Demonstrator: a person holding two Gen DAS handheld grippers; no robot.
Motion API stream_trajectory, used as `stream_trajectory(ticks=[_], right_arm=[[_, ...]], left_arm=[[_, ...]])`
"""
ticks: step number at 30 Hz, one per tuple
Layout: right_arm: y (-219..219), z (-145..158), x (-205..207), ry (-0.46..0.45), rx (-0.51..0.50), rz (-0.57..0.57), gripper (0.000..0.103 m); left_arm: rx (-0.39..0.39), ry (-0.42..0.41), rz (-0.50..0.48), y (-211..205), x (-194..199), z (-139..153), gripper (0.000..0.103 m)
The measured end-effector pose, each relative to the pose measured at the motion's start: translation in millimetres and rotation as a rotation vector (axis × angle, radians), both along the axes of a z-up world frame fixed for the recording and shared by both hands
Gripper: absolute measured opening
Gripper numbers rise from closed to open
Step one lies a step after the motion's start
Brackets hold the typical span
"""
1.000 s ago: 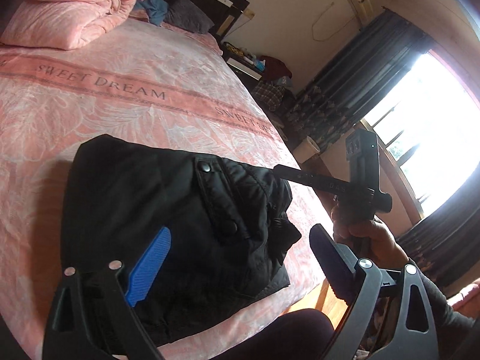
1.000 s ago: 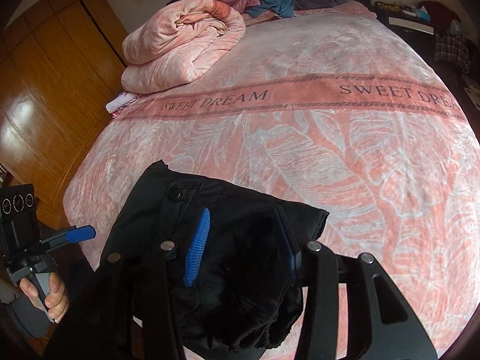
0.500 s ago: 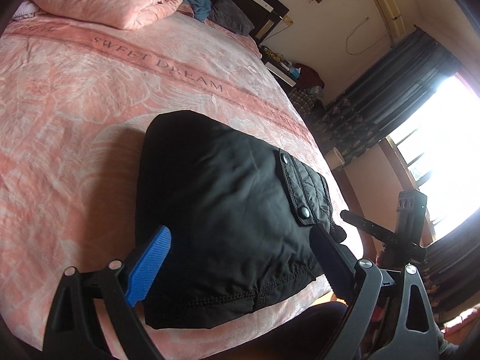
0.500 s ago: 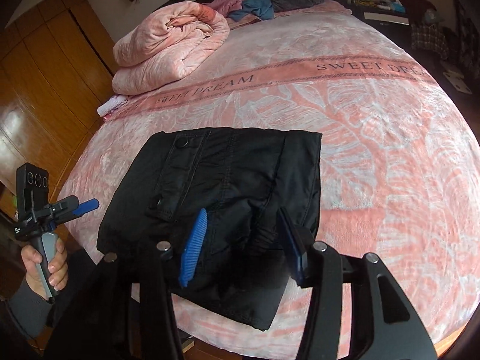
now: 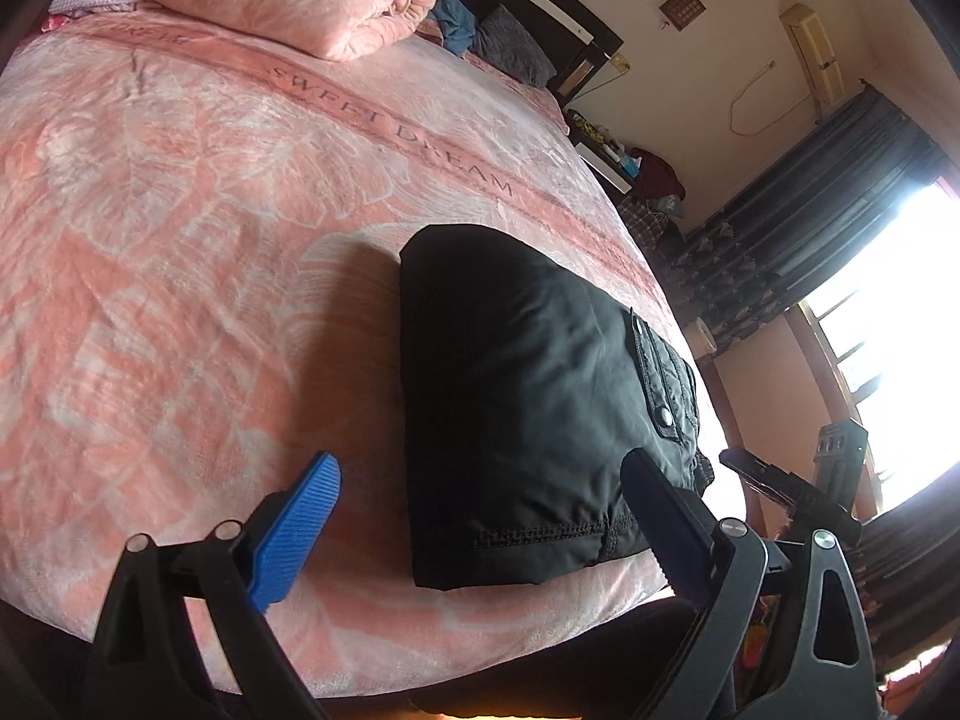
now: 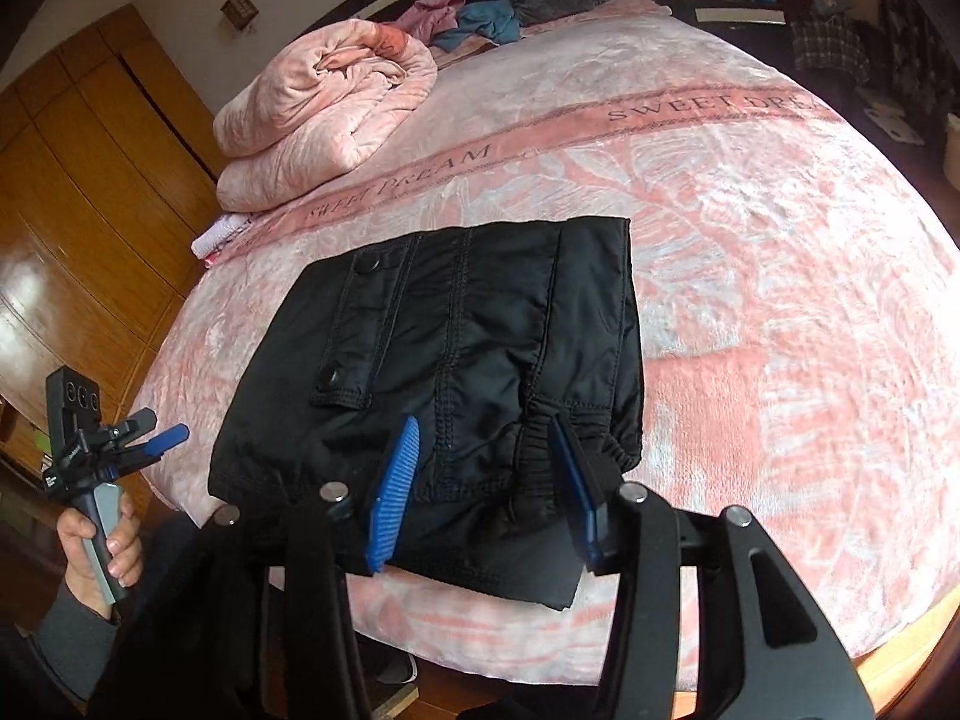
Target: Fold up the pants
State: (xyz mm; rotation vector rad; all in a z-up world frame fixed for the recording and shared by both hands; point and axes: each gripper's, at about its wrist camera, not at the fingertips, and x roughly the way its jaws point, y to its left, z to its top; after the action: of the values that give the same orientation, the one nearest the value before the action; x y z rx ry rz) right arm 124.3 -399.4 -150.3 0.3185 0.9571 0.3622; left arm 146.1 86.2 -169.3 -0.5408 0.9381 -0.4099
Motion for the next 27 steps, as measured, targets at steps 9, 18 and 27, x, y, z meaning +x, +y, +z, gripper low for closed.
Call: stream_trajectory(ticks=[9,18,27], right_arm=[[-1.6,-45.1,29.5,0.113,0.023,-0.002,0.018],[-24.9,-11.3,60.7,0.046,0.188,-0.076,0.050],[-74.5,-56.6,83.7,0.195,0.232,-0.140,0.077]], left_arm=[[-0.136,0.097,0.024,22.1,39.3,-19.4,0.097],[-0.159,0.088,0.000,15.4,73.4,-38.2,0.098],[-0.159,0.148,-0.168,2.4,101.7,-39.1,0.099]])
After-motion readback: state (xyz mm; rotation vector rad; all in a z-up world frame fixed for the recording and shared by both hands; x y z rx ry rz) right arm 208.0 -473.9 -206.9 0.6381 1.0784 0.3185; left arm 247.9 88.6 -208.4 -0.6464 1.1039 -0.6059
